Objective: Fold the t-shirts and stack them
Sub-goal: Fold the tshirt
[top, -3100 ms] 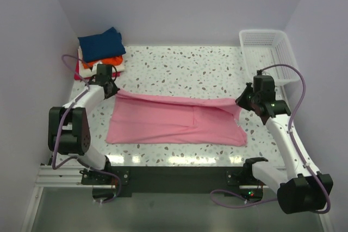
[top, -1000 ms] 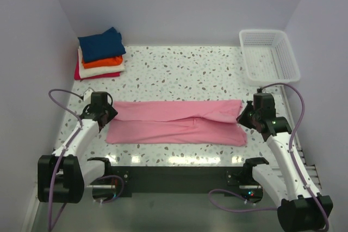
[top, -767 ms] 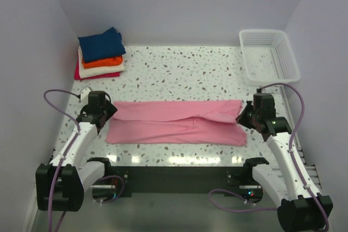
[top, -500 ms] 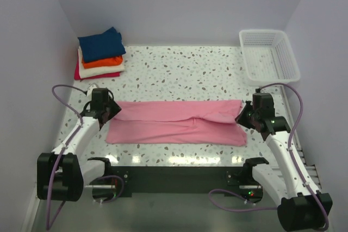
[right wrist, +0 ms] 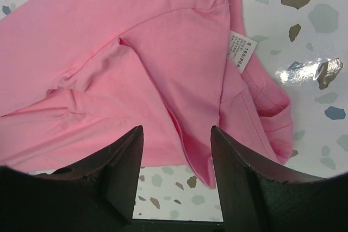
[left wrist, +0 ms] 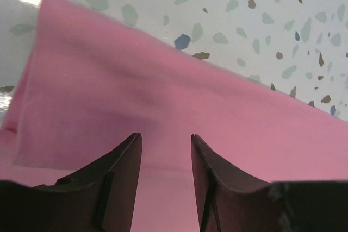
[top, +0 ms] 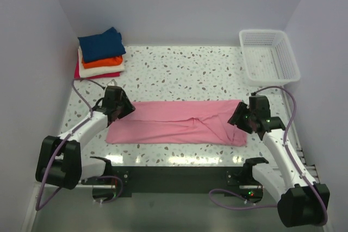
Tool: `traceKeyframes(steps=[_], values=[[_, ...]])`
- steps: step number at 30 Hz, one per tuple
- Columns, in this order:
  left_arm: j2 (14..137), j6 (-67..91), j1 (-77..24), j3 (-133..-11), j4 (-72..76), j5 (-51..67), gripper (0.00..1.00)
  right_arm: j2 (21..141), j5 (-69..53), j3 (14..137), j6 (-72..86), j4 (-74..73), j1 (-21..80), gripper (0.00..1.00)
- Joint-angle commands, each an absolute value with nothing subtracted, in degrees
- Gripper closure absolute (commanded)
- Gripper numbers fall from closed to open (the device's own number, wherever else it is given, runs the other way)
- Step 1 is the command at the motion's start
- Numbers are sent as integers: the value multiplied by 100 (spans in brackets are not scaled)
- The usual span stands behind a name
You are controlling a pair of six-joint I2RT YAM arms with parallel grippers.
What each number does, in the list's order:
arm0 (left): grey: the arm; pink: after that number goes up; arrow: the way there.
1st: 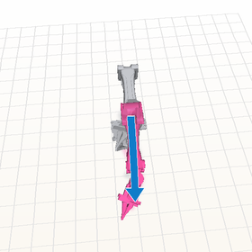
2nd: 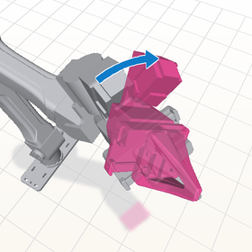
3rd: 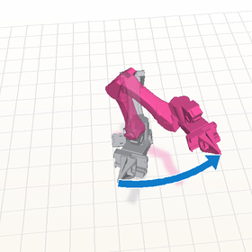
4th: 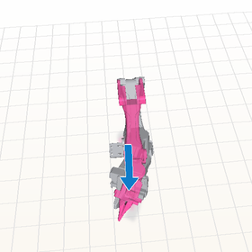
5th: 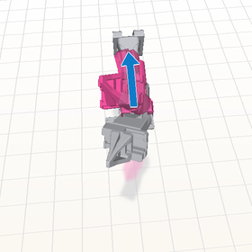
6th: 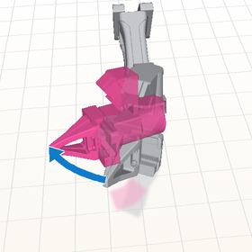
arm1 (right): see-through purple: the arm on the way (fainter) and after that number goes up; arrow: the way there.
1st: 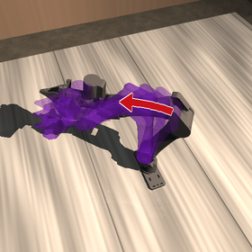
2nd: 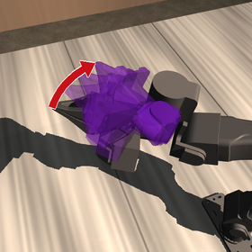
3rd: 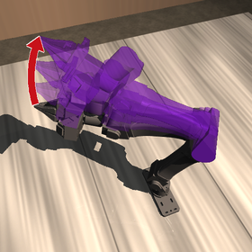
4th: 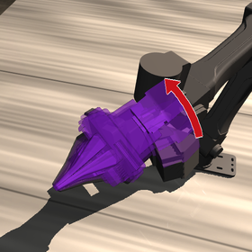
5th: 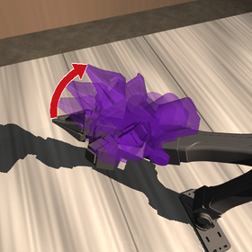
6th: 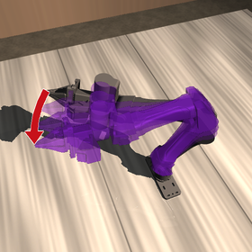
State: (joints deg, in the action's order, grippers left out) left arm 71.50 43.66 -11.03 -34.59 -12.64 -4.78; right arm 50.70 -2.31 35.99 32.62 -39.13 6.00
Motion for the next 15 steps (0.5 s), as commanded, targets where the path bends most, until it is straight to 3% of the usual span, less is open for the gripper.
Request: traceKeyframes(steps=[1,6,12,15], values=[[7320,4105,-1335,-3779,-695,104,54,5001,-308,3787,3287,-3631,606,43],[7699,3894,-1924,-4121,-703,562,54,5772,-475,4051,3120,-3147,729,43],[7734,3710,-2250,-4236,-782,817,53,7257,323,4508,3085,-2559,1782,46],[7717,3595,-2250,-4306,-861,931,53,7575,465,4561,3067,-2409,1846,48]])
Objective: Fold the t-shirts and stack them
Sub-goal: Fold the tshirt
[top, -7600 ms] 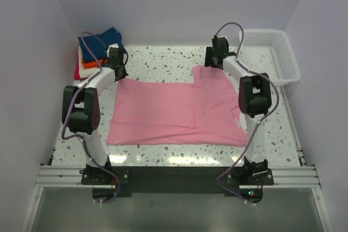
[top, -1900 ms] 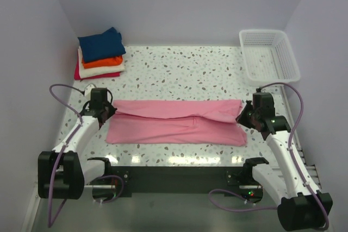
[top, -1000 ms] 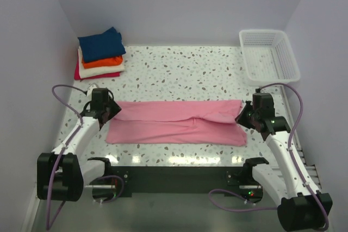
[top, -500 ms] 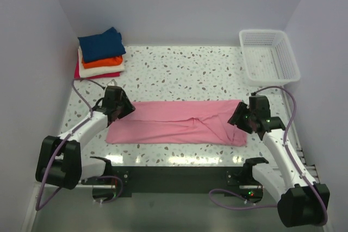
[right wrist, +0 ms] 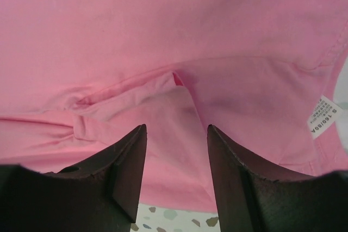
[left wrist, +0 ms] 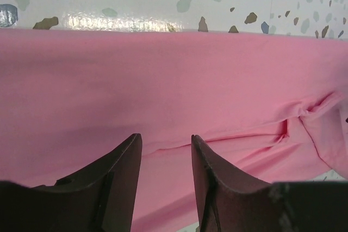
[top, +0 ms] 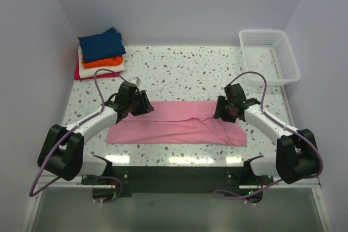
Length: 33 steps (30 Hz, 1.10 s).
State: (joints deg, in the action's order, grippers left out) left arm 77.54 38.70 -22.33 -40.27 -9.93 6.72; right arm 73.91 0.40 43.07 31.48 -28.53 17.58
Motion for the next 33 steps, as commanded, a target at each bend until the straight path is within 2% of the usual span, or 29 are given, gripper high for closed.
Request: traceKeyframes(steps=[1,13,17,27,31,33], values=[[7708,3525,-2250,-4315,-896,949,53,7637,579,4562,3041,-2356,1837,48],[7901,3357,-2250,-4359,-853,1169,53,8270,185,4526,2812,-1530,1846,48],[7980,3358,-2250,-4351,-809,1222,53,8306,44,4448,2891,-1433,1854,53],[8024,3410,-2250,-4245,-738,1248,53,7963,-263,4342,3129,-1564,1960,75],[8025,3410,-2250,-4201,-729,1239,54,7980,-413,4342,3138,-1564,1995,90],[8007,3419,-2250,-4175,-730,1248,54,7972,-492,4350,3146,-1564,2021,94]])
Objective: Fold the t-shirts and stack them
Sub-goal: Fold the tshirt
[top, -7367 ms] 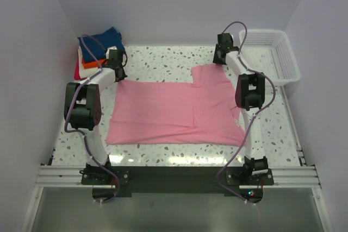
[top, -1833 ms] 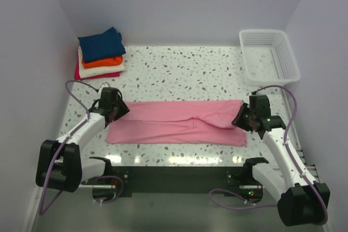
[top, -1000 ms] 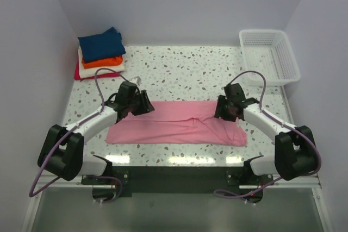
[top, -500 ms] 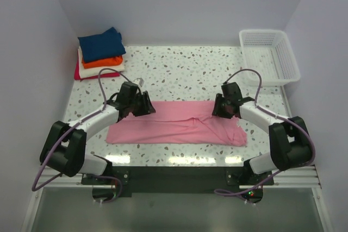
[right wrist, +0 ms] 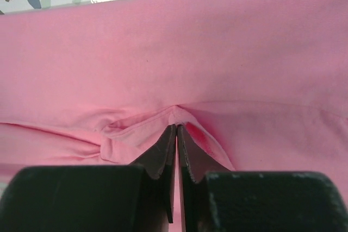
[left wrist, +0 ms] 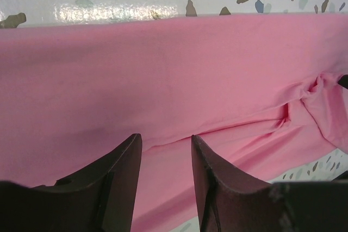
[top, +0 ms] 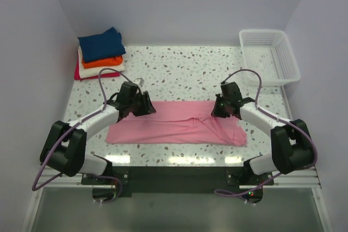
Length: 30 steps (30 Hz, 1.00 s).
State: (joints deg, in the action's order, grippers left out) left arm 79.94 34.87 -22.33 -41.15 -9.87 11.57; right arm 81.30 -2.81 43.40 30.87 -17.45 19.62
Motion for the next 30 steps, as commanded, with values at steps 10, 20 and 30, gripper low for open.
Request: traceKeyframes(steps=[10,20,30], values=[[7989,3454,-2250,-4034,-659,1301,54,7831,-536,4430,3085,-1810,2206,100],[7910,3472,-2250,-4008,-677,1345,55,7454,-764,4439,3041,-2188,2829,100],[7831,3498,-2268,-3920,-659,1459,55,7032,-598,3824,3348,-2302,3647,100]])
